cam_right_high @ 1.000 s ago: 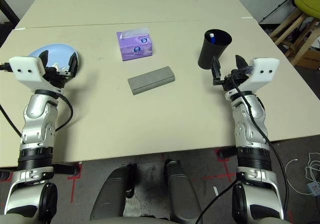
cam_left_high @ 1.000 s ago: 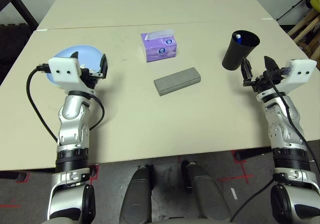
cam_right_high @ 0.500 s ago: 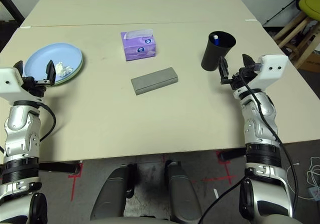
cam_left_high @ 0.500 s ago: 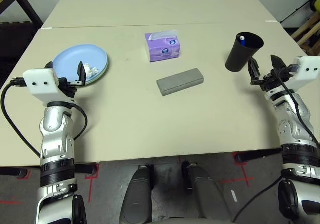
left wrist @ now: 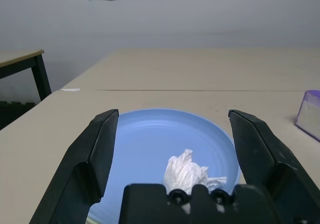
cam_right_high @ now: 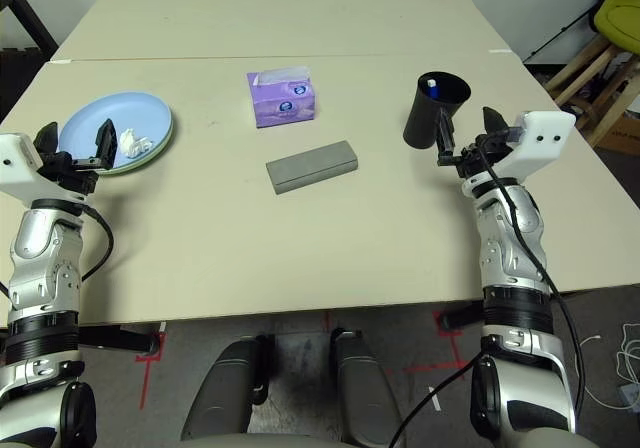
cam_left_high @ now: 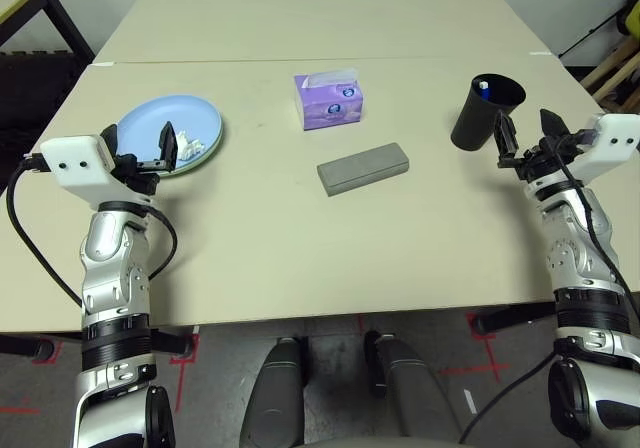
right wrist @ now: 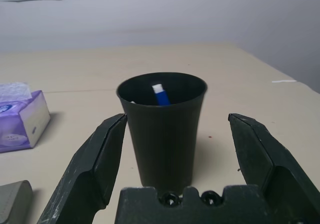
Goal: Organize and tidy the items on the table.
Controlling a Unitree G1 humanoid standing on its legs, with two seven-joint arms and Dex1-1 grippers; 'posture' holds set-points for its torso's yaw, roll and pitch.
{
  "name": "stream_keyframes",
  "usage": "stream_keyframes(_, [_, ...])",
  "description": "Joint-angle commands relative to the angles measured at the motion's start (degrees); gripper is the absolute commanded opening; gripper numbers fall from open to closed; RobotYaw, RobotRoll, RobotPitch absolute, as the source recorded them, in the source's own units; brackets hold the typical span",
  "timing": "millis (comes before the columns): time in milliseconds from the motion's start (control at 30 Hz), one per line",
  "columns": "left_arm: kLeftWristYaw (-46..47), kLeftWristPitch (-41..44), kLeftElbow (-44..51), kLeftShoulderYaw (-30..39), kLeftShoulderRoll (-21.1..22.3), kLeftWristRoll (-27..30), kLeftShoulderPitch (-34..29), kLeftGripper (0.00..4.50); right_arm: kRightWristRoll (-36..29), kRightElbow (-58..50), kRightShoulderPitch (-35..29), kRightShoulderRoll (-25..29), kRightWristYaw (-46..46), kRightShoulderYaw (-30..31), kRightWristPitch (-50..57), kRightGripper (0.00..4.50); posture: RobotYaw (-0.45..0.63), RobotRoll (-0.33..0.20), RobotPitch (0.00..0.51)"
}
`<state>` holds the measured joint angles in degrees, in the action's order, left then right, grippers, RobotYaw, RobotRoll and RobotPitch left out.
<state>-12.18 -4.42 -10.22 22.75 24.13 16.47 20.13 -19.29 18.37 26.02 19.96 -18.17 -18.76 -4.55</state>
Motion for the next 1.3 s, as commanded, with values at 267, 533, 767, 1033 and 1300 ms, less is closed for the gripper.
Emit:
stream_keyframes(267, [-1.2,2.1,-1.6,-0.4,-0.1,0.3,-1.7,4.50,1.3,-0.1,-0.3,1.7,-0.1,1.1,2.7,4.47,0.10,0.000,0.150])
stream_keyframes(533, [-1.6,3.7,-0.8,-0.2,0.1,0.4,-3.3,4.50,1.2,-0.9,-0.8,1.6,0.0,1.5,3.0,4.47,0.10,0.000,0.149])
stream_keyframes(767, [-2.6,4.4,-0.8,-0.1,0.3,1.1,-3.3,4.50,0.9,-1.7,-2.3,2.9,-0.7,0.4,2.5,4.47,0.10,0.000,0.150])
stream_keyframes(1033, [-3.7,4.7,-1.0,0.2,0.3,2.1,-3.1,4.50,0.8,-1.1,-3.1,2.1,0.4,-0.2,1.8,4.47,0.09,0.000,0.151])
stream_keyframes(1300, [-3.9,4.8,-0.8,0.3,0.2,2.2,-3.2,4.50,1.0,-1.1,-2.4,1.5,0.8,0.3,2.1,4.47,0.10,0.000,0.151])
